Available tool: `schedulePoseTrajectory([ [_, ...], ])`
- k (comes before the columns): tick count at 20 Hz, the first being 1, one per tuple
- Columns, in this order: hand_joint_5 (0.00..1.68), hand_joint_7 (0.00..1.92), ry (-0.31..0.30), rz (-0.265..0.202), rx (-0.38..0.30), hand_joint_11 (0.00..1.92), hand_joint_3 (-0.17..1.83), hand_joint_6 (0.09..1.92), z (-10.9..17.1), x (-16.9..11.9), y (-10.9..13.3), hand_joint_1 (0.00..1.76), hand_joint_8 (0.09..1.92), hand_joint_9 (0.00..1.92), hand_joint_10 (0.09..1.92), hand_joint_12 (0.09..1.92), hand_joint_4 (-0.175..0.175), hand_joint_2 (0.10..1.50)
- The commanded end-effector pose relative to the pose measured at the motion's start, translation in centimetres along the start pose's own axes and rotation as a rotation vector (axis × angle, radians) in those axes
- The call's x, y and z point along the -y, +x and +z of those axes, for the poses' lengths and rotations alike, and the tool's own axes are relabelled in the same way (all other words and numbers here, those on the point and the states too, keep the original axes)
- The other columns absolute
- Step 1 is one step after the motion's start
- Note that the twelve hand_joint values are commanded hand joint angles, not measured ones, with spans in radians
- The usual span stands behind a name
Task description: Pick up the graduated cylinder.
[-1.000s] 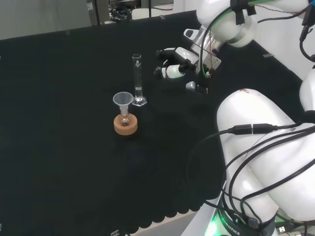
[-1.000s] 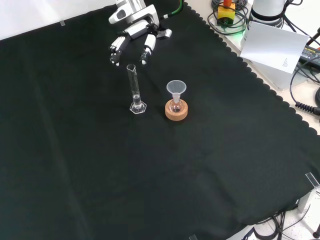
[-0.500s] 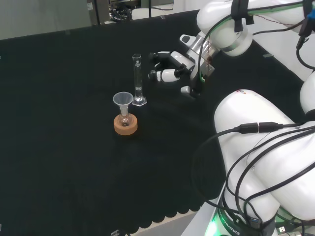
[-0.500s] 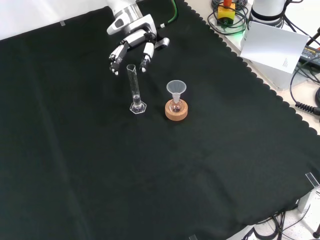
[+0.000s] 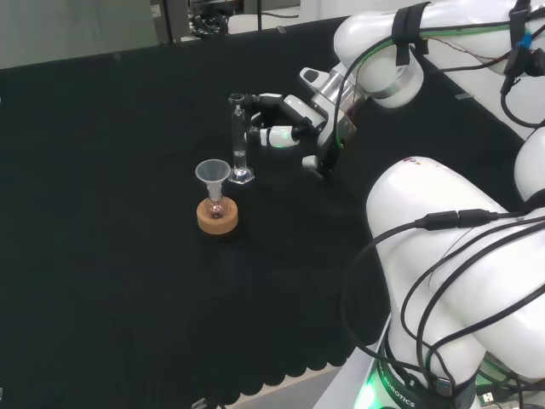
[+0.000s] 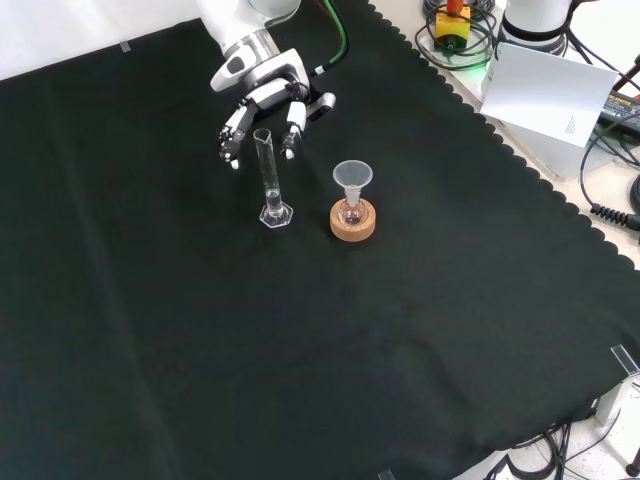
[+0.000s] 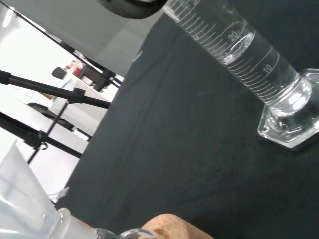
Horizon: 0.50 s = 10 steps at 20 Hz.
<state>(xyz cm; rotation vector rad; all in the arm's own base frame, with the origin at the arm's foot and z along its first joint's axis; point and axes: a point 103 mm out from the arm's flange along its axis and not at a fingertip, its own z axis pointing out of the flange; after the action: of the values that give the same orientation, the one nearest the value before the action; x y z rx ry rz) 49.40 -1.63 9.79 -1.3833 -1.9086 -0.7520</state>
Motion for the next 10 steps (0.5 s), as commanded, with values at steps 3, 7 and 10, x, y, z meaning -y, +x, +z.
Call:
schedulePoseTrajectory([
  [3, 0.53, 0.36, 0.016, -0.046, -0.067, 0.37, 0.01, 0.09, 1.6, -0.3, -0.1, 1.00, 0.63, 0.62, 0.56, 1.30, -0.057, 0.92],
  [7, 0.54, 0.36, 0.010, -0.066, -0.101, 0.38, 0.01, 0.09, 2.3, -0.5, -0.1, 1.01, 0.63, 0.62, 0.55, 1.29, -0.057, 0.92],
  [10, 0.55, 0.36, -0.001, -0.075, -0.130, 0.38, 0.01, 0.09, 2.8, -0.6, 0.0, 1.02, 0.63, 0.62, 0.55, 1.29, -0.056, 0.92],
])
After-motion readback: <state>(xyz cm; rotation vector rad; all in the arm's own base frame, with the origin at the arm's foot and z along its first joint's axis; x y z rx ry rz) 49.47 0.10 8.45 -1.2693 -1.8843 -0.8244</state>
